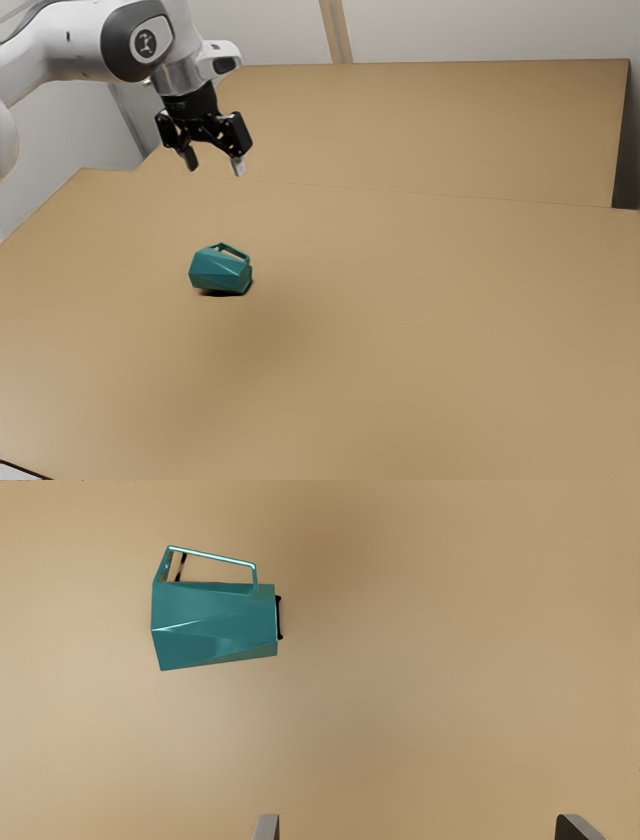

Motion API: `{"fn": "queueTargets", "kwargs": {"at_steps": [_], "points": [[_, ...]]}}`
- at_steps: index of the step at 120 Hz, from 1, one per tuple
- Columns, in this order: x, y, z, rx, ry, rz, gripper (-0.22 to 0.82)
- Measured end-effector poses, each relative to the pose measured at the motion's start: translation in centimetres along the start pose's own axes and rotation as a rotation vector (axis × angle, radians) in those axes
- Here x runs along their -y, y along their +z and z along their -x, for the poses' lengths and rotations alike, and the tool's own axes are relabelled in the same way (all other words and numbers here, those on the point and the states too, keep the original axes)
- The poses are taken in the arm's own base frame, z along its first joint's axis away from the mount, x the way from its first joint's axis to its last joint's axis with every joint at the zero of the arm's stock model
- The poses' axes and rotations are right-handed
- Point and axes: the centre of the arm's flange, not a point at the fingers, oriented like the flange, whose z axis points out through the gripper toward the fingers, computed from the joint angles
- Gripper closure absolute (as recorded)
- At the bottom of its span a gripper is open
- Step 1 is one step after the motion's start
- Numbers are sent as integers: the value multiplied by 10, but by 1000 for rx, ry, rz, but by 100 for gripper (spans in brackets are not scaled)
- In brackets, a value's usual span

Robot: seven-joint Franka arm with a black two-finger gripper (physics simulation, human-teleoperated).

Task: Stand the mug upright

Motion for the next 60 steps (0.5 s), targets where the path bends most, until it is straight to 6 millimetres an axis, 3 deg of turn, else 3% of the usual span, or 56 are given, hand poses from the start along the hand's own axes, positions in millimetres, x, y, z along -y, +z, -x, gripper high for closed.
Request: {"fn": "queueTargets", "kwargs": {"at_steps": [19,40,50,60], "points": [[-10,0,1,-1,16,0,0],[-5,10,-2,18,1,30,0],[8,20,-4,40,-41,106,0],[37,37,-7,68,-106,178,0]]}}
